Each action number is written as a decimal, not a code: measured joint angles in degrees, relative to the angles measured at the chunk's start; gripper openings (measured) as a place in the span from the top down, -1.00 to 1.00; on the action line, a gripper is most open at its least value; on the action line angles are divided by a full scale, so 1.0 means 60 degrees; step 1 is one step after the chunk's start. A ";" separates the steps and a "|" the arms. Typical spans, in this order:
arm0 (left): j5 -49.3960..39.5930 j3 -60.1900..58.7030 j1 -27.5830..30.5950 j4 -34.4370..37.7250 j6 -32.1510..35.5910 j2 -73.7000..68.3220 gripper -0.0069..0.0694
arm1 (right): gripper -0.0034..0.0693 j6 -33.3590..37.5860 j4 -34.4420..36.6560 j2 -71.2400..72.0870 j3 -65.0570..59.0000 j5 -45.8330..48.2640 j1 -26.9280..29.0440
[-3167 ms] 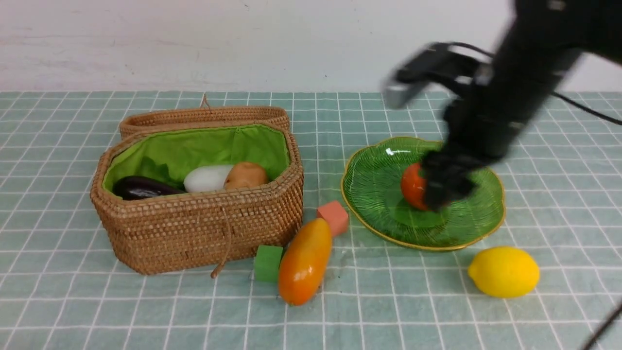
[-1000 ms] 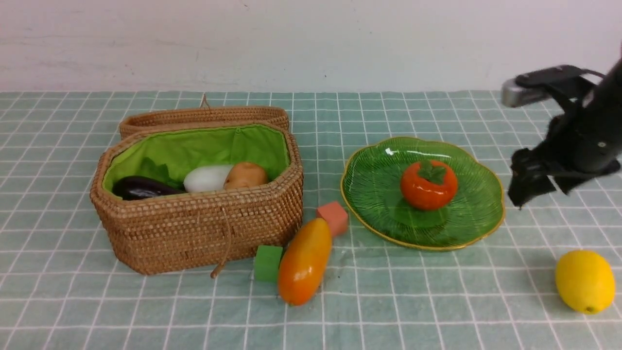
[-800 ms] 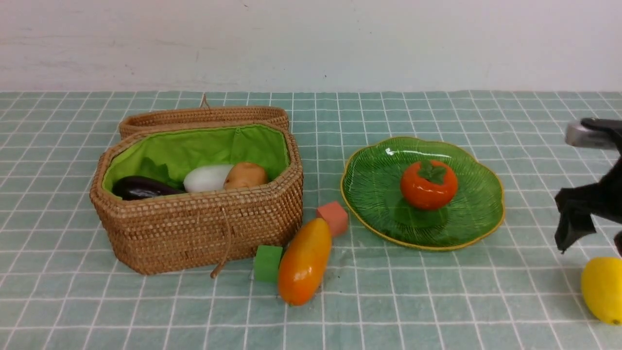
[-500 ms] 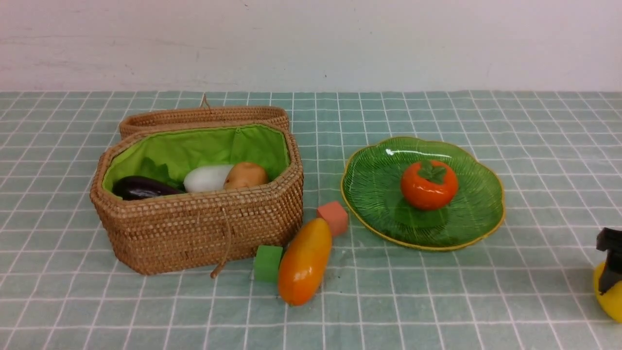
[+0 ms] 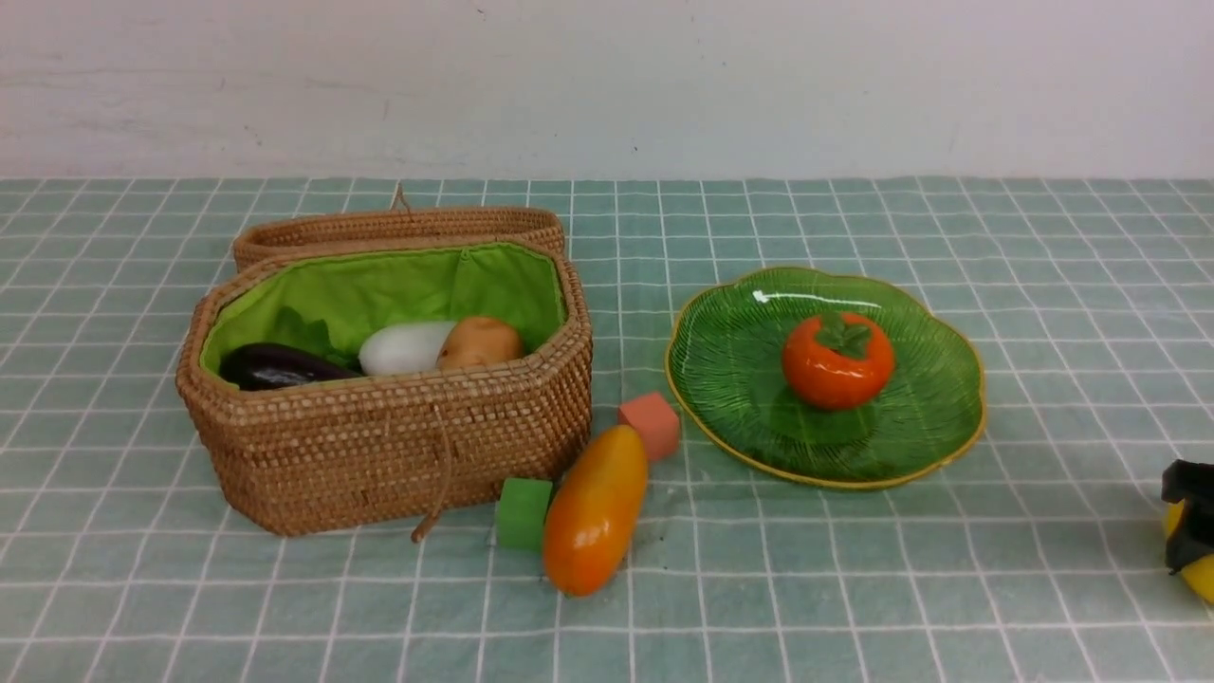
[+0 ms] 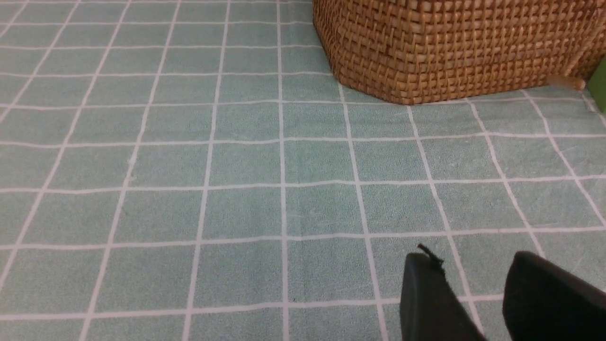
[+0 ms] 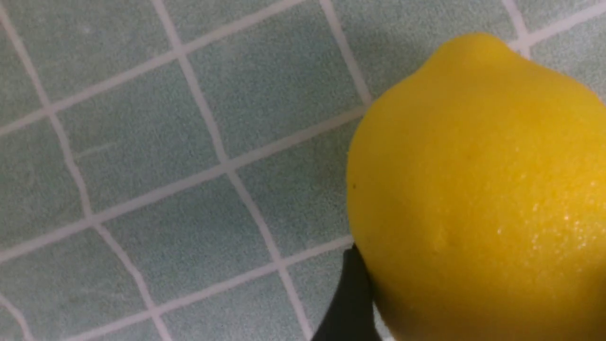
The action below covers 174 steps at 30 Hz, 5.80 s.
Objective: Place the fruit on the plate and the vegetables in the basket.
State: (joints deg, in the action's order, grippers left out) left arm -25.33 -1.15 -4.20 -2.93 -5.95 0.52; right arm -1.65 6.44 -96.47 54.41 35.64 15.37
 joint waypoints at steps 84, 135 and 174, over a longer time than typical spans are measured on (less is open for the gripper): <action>0.0000 0.0000 0.0000 0.0000 0.0000 0.0000 0.19 | -0.55 -0.3267 0.0547 -0.3319 0.5839 0.1395 -0.8627; 0.0000 0.0000 0.0000 0.0000 0.0000 0.0000 0.19 | 0.91 -0.1756 -0.1506 0.4941 0.3298 0.4938 -0.6082; 0.0000 0.0000 0.0000 0.0000 0.0000 0.0000 0.19 | 0.92 -0.1528 -0.3153 1.5100 -0.7410 -0.1983 -0.2380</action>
State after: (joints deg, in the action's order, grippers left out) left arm -25.33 -1.15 -4.20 -2.93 -5.95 0.52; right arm -10.82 -12.48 -5.86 9.95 23.74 1.09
